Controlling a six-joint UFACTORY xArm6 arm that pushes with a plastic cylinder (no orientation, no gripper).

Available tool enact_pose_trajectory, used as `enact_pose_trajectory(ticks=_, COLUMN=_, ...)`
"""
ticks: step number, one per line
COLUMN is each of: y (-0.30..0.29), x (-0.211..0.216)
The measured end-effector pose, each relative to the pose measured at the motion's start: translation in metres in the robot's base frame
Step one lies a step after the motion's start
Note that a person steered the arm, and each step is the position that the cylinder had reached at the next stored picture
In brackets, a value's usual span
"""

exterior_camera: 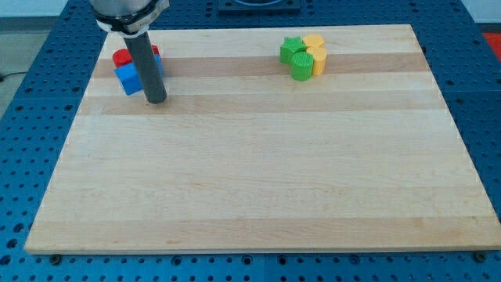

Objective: Slide the yellow heart to the left of the green star

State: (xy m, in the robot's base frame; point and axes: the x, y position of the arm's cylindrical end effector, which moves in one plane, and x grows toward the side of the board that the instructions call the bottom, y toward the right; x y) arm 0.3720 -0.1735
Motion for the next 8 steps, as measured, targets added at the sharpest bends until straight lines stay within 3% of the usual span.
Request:
enact_pose_trajectory(ticks=5, y=0.009, x=0.005)
enact_pose_trajectory(ticks=6, y=0.024, x=0.005)
enact_pose_trajectory(ticks=8, y=0.116, x=0.002)
